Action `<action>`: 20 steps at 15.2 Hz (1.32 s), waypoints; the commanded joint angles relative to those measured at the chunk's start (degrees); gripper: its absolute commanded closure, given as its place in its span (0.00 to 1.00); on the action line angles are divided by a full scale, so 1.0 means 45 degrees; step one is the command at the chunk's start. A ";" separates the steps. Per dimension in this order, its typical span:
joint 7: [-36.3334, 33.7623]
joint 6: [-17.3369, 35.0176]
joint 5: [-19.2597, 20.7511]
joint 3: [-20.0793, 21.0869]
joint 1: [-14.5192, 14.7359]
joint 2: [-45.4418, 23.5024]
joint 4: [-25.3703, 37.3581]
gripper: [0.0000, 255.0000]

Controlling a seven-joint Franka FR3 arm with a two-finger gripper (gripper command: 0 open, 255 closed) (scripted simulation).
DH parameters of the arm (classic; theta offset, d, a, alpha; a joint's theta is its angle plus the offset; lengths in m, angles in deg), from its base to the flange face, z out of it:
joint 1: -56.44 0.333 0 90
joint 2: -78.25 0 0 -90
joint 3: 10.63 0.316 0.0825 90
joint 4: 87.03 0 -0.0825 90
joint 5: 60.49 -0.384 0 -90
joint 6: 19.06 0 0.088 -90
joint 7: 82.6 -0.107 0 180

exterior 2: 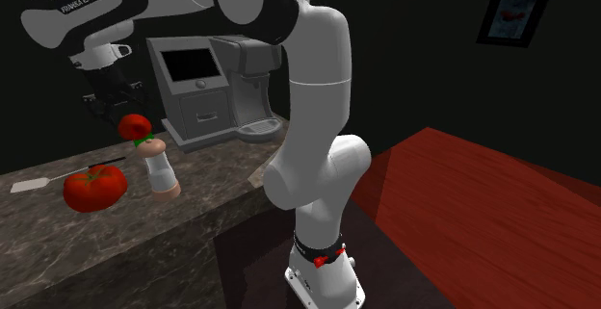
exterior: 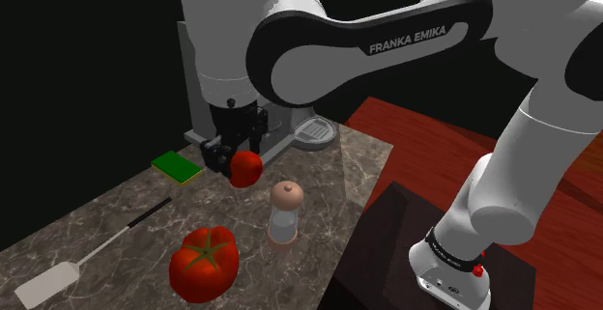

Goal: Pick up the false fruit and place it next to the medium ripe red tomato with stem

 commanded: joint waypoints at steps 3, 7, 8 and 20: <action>-0.0180 0.0645 0.0120 0.0003 0.0025 -0.0137 -0.0551 1.00; -0.0339 0.1279 0.0262 -0.0011 0.0036 -0.0294 -0.1078 1.00; -0.0383 0.1435 0.0305 -0.0016 0.0041 -0.0341 -0.1202 1.00; -0.1047 0.3238 0.1029 -0.0126 0.0155 -0.1146 -0.2452 1.00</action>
